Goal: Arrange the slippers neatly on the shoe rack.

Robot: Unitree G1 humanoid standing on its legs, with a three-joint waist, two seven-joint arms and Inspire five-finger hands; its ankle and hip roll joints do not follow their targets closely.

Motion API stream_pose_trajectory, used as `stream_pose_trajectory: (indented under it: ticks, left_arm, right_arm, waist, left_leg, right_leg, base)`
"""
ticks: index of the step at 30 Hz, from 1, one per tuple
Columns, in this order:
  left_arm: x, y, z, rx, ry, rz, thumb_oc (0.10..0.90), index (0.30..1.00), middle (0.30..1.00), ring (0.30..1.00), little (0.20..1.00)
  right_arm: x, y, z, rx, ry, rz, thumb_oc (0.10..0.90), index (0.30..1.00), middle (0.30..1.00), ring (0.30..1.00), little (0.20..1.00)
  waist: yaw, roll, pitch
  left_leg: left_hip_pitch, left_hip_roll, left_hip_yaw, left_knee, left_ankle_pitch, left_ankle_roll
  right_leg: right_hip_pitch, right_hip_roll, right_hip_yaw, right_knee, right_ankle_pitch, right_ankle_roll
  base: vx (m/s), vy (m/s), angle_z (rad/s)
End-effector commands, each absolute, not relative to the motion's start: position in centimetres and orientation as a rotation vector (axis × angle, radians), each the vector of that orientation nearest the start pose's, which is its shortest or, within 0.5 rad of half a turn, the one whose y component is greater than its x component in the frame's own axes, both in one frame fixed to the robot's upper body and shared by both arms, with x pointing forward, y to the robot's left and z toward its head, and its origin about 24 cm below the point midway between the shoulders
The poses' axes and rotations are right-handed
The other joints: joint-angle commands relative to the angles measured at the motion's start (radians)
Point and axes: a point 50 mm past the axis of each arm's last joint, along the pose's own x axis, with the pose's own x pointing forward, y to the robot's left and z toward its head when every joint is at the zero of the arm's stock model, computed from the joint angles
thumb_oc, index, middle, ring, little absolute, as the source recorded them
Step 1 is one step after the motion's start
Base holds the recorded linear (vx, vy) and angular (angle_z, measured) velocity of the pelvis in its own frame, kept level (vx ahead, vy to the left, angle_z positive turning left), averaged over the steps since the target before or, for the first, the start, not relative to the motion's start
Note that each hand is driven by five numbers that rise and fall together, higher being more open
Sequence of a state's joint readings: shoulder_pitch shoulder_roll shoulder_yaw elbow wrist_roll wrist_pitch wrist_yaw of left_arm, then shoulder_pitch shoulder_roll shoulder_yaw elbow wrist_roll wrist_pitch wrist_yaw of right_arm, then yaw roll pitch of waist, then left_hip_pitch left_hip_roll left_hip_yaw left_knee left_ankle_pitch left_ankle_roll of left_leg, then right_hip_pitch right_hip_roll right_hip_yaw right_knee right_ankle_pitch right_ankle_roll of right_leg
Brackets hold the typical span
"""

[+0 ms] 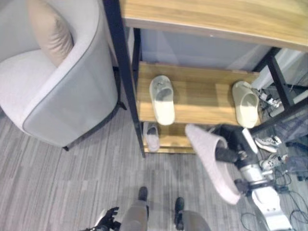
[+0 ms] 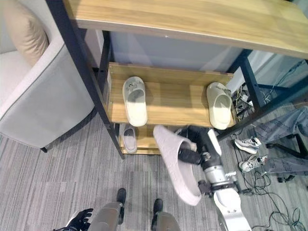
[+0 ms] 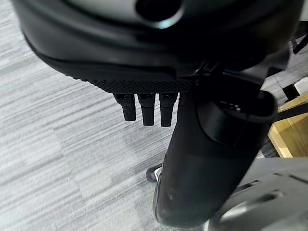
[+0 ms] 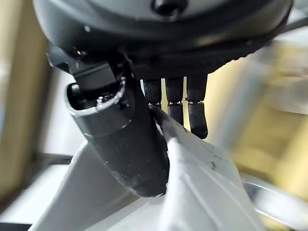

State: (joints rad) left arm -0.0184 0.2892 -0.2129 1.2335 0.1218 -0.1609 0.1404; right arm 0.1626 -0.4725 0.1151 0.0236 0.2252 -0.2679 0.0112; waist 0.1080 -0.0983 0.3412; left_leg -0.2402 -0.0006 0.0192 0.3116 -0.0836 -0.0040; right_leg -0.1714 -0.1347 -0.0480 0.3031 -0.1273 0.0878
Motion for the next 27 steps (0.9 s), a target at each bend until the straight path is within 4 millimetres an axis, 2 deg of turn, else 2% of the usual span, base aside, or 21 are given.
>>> stream_pose_trajectory:
  ticks: [1,2,3,4,6,7,8,9,11,12,13,15,16,17,19,21,22,27]
  left_arm:
    - [12.5,23.5,-14.6,0.487,0.946,0.022,0.800,0.900,0.900,0.900,0.900]
    - [14.1,22.2,-14.2,0.499,0.881,-0.011,0.800,0.900,0.900,0.900,0.900]
    - [16.1,21.4,-13.3,0.480,0.789,0.000,0.800,0.900,0.900,0.900,0.900]
    - [16.2,21.2,-13.2,0.471,0.778,-0.002,0.800,0.900,0.900,0.900,0.900]
    - [16.9,20.8,-12.7,0.467,0.722,0.007,0.800,0.900,0.900,0.900,0.900]
    - [17.7,20.8,-12.0,0.451,0.658,0.049,0.800,0.900,0.900,0.900,0.900]
    - [17.9,21.2,-11.6,0.434,0.636,0.084,0.800,0.900,0.900,0.900,0.900]
    - [17.9,21.2,-11.6,0.432,0.635,0.085,0.800,0.900,0.900,0.900,0.900]
    - [18.3,21.6,-11.0,0.395,0.592,0.156,0.800,0.900,0.900,0.900,0.900]
    - [18.4,21.9,-10.6,0.368,0.560,0.202,0.800,0.900,0.900,0.900,0.900]
    - [18.4,21.9,-10.6,0.367,0.559,0.202,0.800,0.900,0.900,0.900,0.900]
    - [18.3,22.1,-10.3,0.366,0.535,0.221,0.800,0.900,0.900,0.900,0.900]
    - [18.2,22.6,-9.7,0.370,0.487,0.235,0.800,0.900,0.900,0.900,0.900]
    - [18.3,22.5,-9.6,0.369,0.487,0.236,0.800,0.900,0.900,0.900,0.900]
    - [18.2,23.7,-8.4,0.295,0.426,0.290,0.800,0.900,0.900,0.900,0.900]
    - [18.1,23.8,-8.2,0.298,0.412,0.291,0.800,0.900,0.900,0.900,0.900]
    - [18.0,24.1,-7.8,0.328,0.388,0.291,0.800,0.900,0.900,0.900,0.900]
    - [17.1,25.0,-7.3,0.392,0.371,0.288,0.800,0.900,0.900,0.900,0.900]
  right_arm:
    - [24.7,-21.3,8.3,-0.342,-0.266,0.136,0.400,0.300,0.300,0.300,0.300]
    - [26.8,-20.2,10.9,-0.365,-0.376,0.162,0.400,0.300,0.300,0.300,0.300]
    - [28.8,-19.3,14.8,-0.415,-0.531,0.155,0.400,0.300,0.300,0.300,0.300]
    - [29.2,-19.2,15.5,-0.423,-0.556,0.139,0.400,0.300,0.300,0.300,0.300]
    - [30.5,-18.8,18.3,-0.480,-0.672,0.081,0.400,0.300,0.300,0.300,0.300]
    - [31.8,-18.5,20.4,-0.505,-0.733,0.037,0.400,0.300,0.300,0.300,0.300]
    - [32.5,-18.6,22.1,-0.531,-0.778,0.003,0.400,0.300,0.300,0.300,0.300]
    - [32.6,-18.6,22.2,-0.532,-0.780,0.004,0.400,0.300,0.300,0.300,0.300]
    - [33.5,-19.1,25.8,-0.582,-0.856,-0.069,0.400,0.300,0.300,0.300,0.300]
    - [33.8,-19.4,28.6,-0.617,-0.930,-0.139,0.400,0.300,0.300,0.300,0.300]
    - [33.8,-19.4,28.6,-0.617,-0.931,-0.138,0.400,0.300,0.300,0.300,0.300]
    - [33.8,-20.3,31.9,-0.642,-1.008,-0.231,0.400,0.300,0.300,0.300,0.300]
    - [33.5,-21.1,34.8,-0.603,-1.070,-0.319,0.400,0.300,0.300,0.300,0.300]
    - [33.5,-21.1,34.8,-0.603,-1.071,-0.318,0.400,0.300,0.300,0.300,0.300]
    - [32.9,-21.3,38.2,-0.768,-1.124,-0.348,0.400,0.300,0.300,0.300,0.300]
    - [32.6,-21.3,38.9,-0.794,-1.147,-0.369,0.400,0.300,0.300,0.300,0.300]
    - [31.9,-21.8,40.8,-0.795,-1.201,-0.449,0.400,0.300,0.300,0.300,0.300]
    - [31.5,-23.0,42.5,-0.758,-1.221,-0.531,0.400,0.300,0.300,0.300,0.300]
  waist:
    - [0.003,0.049,0.015]
    - [0.021,0.070,0.025]
    - [0.042,0.090,0.031]
    - [0.052,0.098,0.035]
    - [0.079,0.119,0.044]
    - [0.095,0.138,0.049]
    - [0.107,0.145,0.051]
    - [0.106,0.144,0.048]
    - [0.122,0.155,0.049]
    - [0.134,0.158,0.052]
    - [0.134,0.158,0.049]
    - [0.144,0.165,0.053]
    - [0.155,0.174,0.069]
    - [0.154,0.173,0.067]
    - [0.163,0.171,0.104]
    - [0.162,0.167,0.114]
    - [0.168,0.168,0.165]
    - [0.183,0.175,0.179]
  left_leg:
    - [-0.060,-0.005,-0.050,0.185,-0.150,0.038]
    - [-0.193,0.007,-0.057,0.364,-0.228,0.053]
    - [-0.378,0.009,-0.067,0.572,-0.281,0.057]
    - [-0.404,0.012,-0.067,0.633,-0.323,0.059]
    - [-0.511,0.009,-0.073,0.745,-0.360,0.066]
    - [-0.644,0.001,-0.083,0.868,-0.381,0.078]
    - [-0.702,-0.004,-0.087,0.917,-0.393,0.083]
    - [-0.711,-0.004,-0.087,0.923,-0.396,0.083]
    - [-0.841,-0.012,-0.091,1.055,-0.421,0.086]
    - [-0.944,-0.014,-0.096,1.149,-0.449,0.089]
    - [-0.950,-0.014,-0.095,1.153,-0.451,0.089]
    - [-1.047,-0.019,-0.097,1.271,-0.481,0.090]
    - [-1.137,-0.027,-0.091,1.384,-0.499,0.092]
    - [-1.141,-0.028,-0.091,1.386,-0.498,0.092]
    - [-1.298,-0.051,-0.104,1.559,-0.542,0.091]
    - [-1.328,-0.056,-0.107,1.594,-0.551,0.091]
    - [-1.330,-0.059,-0.111,1.647,-0.576,0.088]
    - [-1.330,-0.058,-0.113,1.685,-0.613,0.089]
  right_leg:
    - [-0.107,0.005,-0.021,0.201,-0.035,-0.004]
    - [-0.236,0.007,-0.014,0.359,-0.119,-0.028]
    - [-0.421,0.006,-0.027,0.548,-0.189,-0.052]
    - [-0.443,0.009,-0.022,0.597,-0.230,-0.051]
    - [-0.552,0.008,-0.021,0.705,-0.281,-0.065]
    - [-0.675,0.000,-0.014,0.820,-0.306,-0.079]
    - [-0.738,0.001,-0.009,0.871,-0.321,-0.083]
    - [-0.747,0.000,-0.008,0.877,-0.324,-0.083]
    - [-0.876,-0.004,0.009,1.008,-0.342,-0.093]
    - [-0.978,-0.012,0.021,1.112,-0.369,-0.103]
    - [-0.984,-0.012,0.022,1.116,-0.371,-0.103]
    - [-1.083,-0.022,0.034,1.246,-0.402,-0.110]
    - [-1.170,-0.026,0.043,1.369,-0.420,-0.118]
    - [-1.174,-0.027,0.043,1.372,-0.420,-0.118]
    - [-1.315,-0.038,0.079,1.571,-0.461,-0.131]
    - [-1.346,-0.040,0.092,1.620,-0.472,-0.138]
    - [-1.356,-0.042,0.119,1.690,-0.492,-0.147]
    - [-1.361,-0.050,0.146,1.739,-0.510,-0.167]
  base:
    - [-0.21,-0.073,-0.41]
    - [-0.33,-0.129,-0.27]
    - [-0.18,-0.130,-0.42]
    - [-0.14,-0.108,-0.30]
    - [-0.13,-0.069,-0.06]
    - [-0.22,-0.061,0.24]
    - [-0.16,-0.029,0.26]
    - [-0.11,-0.008,0.13]
    - [-0.11,0.002,0.23]
    - [-0.08,0.002,0.31]
    - [-0.07,0.001,0.20]
    - [-0.01,0.006,0.06]
    - [-0.01,0.013,0.17]
    - [0.00,-0.004,0.12]
    - [0.03,-0.024,0.12]
    - [0.01,-0.009,0.18]
    - [0.00,-0.007,0.13]
    - [0.01,0.014,0.03]
